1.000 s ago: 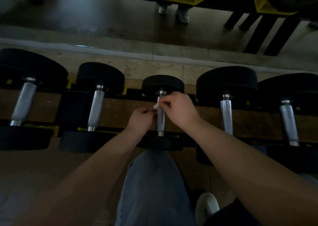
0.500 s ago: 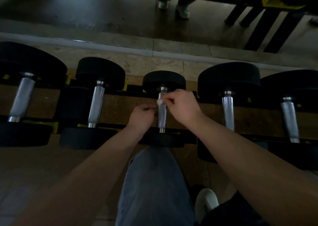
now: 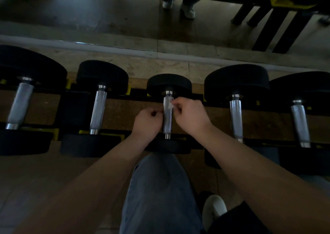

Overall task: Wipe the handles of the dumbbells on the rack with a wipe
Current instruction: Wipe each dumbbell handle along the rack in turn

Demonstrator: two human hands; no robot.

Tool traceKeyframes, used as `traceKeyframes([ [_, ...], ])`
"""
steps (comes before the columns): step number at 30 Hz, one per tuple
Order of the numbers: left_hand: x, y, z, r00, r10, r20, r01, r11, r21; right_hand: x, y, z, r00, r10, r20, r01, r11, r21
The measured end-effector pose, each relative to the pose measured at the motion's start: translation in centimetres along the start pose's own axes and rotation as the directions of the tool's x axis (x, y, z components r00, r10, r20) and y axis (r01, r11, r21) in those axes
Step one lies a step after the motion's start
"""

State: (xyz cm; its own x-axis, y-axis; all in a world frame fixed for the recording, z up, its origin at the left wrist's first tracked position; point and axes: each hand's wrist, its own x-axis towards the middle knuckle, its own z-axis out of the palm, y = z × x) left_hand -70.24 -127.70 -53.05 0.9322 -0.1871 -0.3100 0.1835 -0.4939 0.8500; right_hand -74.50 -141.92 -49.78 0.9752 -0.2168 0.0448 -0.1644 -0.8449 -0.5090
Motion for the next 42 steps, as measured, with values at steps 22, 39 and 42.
traceKeyframes([
  [22,0.3,-0.2,0.0,1.000,0.005,0.010,-0.005,0.999,0.033,3.5,0.4,0.5,0.742,0.521,0.423,-0.670,0.536,0.514],
  [39,0.0,0.2,-0.1,0.997,-0.065,0.039,0.067,0.997,-0.036,4.6,3.1,1.4,0.506,0.324,0.799,-0.859,0.270,0.435],
  [42,-0.2,0.4,-0.2,0.998,-0.056,0.038,0.057,0.998,-0.019,4.2,3.8,1.4,0.382,0.280,0.881,-0.883,0.391,0.259],
])
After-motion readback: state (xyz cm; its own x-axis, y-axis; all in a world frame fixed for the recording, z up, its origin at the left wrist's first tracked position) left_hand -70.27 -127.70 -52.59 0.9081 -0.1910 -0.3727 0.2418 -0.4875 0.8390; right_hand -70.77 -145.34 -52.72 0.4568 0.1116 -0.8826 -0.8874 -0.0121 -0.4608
